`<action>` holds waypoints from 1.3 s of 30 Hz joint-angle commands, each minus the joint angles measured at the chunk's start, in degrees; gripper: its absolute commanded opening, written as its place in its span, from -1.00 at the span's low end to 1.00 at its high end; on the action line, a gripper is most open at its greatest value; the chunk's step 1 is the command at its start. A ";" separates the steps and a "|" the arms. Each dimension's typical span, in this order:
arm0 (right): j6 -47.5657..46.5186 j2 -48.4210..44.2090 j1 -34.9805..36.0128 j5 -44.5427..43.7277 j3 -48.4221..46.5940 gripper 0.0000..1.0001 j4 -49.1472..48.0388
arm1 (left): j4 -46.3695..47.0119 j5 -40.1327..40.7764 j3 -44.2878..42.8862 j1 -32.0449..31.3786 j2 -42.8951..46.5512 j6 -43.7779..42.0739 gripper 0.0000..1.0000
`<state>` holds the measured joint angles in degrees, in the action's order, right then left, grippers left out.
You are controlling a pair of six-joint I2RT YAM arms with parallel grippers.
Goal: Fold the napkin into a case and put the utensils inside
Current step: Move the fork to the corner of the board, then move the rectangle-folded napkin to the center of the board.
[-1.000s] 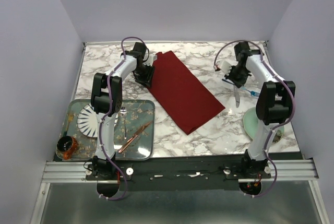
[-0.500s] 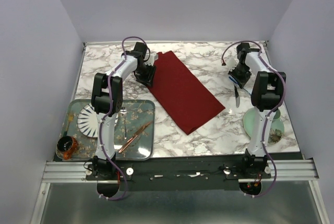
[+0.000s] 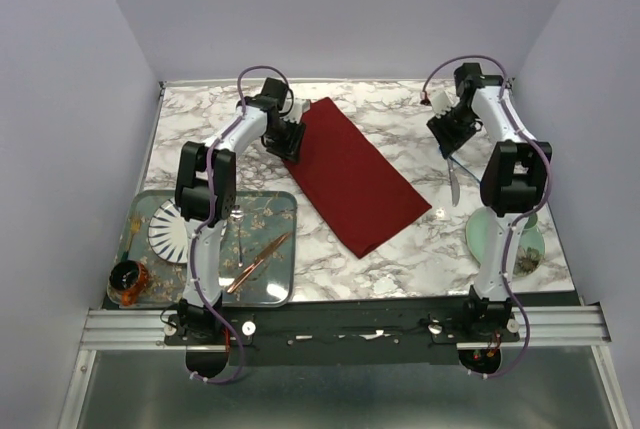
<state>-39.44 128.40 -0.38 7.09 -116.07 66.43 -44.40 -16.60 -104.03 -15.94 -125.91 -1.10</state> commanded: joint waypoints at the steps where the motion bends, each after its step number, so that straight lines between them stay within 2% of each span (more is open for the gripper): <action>1: 2.96 -4.30 7.23 14.42 3.12 -0.03 2.48 | 0.28 -2.65 -0.83 -2.25 1.19 0.84 0.01; 7: 5.43 -0.79 14.26 18.65 3.39 -0.24 -0.77 | 3.61 -3.88 5.32 -2.16 4.96 3.30 -0.01; 10: 5.52 0.27 16.64 17.61 5.76 -0.31 -3.59 | 3.89 -3.44 7.52 -2.07 7.43 2.34 -0.01; 17: 3.76 -0.34 17.61 15.15 13.58 -0.54 -5.52 | 3.71 -2.29 8.58 -1.90 7.79 2.59 0.01; 22: 3.23 -3.41 19.71 15.23 21.91 -0.66 -2.81 | 1.79 -2.47 4.46 -1.99 3.84 3.30 0.02; 27: 5.16 -5.87 22.08 19.09 30.89 -0.67 -0.60 | 0.28 -1.94 1.29 -1.99 0.14 2.25 0.01; 31: 7.09 -8.42 24.11 28.38 36.17 -0.64 -0.08 | -2.34 -2.82 -1.70 -2.69 -2.67 1.37 -0.02; 35: 10.61 -11.06 26.83 36.66 37.58 -0.55 -1.83 | -4.72 -4.66 -5.21 -4.00 -7.06 1.37 -0.21; 39: 12.46 -16.05 27.72 44.49 37.50 -0.36 -1.13 | -7.62 -5.11 -9.95 -6.55 -10.75 -1.26 -0.34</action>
<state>-30.09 119.31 26.26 39.00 -78.63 65.65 -47.33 -19.18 -110.13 -19.59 -132.20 0.56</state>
